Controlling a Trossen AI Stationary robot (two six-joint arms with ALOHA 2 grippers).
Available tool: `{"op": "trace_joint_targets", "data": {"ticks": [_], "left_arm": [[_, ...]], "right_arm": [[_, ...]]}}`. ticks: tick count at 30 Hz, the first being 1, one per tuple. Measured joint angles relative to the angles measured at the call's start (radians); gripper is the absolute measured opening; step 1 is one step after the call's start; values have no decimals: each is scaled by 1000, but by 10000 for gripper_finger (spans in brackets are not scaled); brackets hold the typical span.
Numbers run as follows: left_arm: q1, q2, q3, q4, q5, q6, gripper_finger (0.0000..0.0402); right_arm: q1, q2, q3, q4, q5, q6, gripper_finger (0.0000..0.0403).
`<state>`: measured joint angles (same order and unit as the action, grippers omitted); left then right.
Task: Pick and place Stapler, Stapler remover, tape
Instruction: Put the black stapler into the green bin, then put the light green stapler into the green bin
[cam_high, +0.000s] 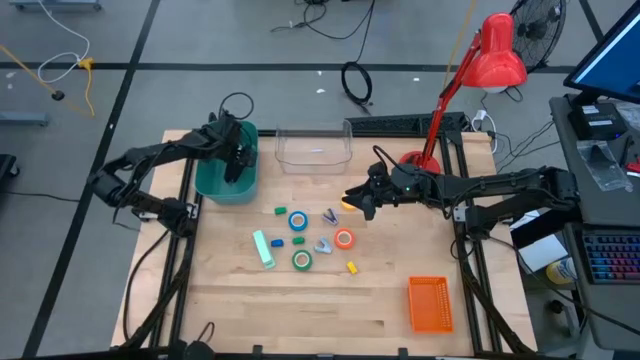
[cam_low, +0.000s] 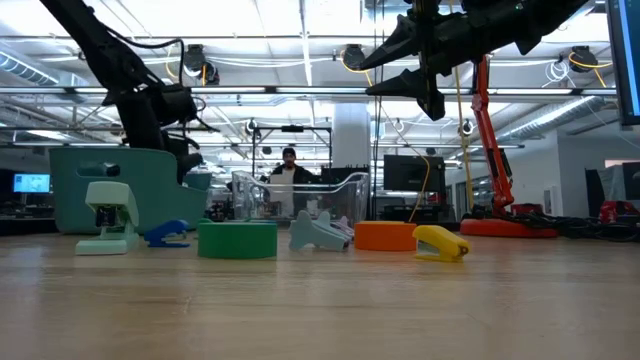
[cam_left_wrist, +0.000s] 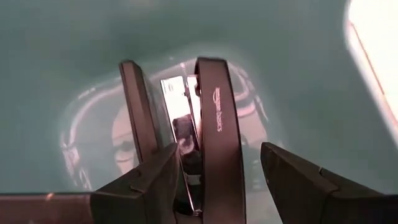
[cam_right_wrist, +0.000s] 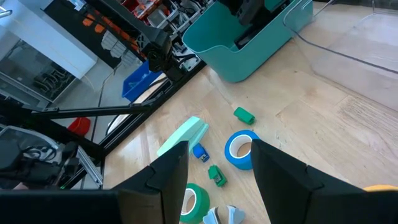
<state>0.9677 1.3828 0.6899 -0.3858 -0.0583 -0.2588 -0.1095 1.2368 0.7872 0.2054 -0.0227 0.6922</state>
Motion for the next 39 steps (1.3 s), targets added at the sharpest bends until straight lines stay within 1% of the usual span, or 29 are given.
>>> {"op": "trace_joint_targets", "data": {"ticks": [3, 7, 13, 18, 21, 23, 26, 28, 31, 35, 37, 39], "left_arm": [[1, 3, 0, 1, -21, -31, 227], [1, 3, 0, -2, -34, -29, 227], [1, 3, 0, -6, -121, -32, 227], [1, 3, 3, -10, -122, -64, 227], [1, 3, 31, -25, -121, -66, 227], [0, 2, 61, -59, -111, -66, 227], [-10, 0, 129, -150, -58, -69, 227], [-25, -9, 178, -228, -19, -59, 227], [-54, -36, 250, -370, 7, -31, 227], [-116, -117, 314, -505, 8, -16, 227], [-158, -180, 320, -525, 17, -26, 227], [-201, -247, 320, -526, 52, -59, 227]], "right_arm": [[0, 0, 0, 0, 0, 0, 166], [0, 0, 0, 0, 0, 0, 166], [0, 0, 0, 0, -3, 2, 166], [0, 0, 0, 0, -3, 3, 166], [0, 0, 0, 0, -4, 3, 166], [0, 0, 0, 0, -4, 3, 166], [0, 0, 0, 0, -4, 3, 166], [0, 0, 0, 0, -4, 3, 166], [0, 0, 0, 0, -4, 3, 166], [0, 0, 0, -5, -4, 3, 166], [0, 0, 0, -7, -4, 3, 166], [0, 0, 0, -8, -4, 3, 166]]}}
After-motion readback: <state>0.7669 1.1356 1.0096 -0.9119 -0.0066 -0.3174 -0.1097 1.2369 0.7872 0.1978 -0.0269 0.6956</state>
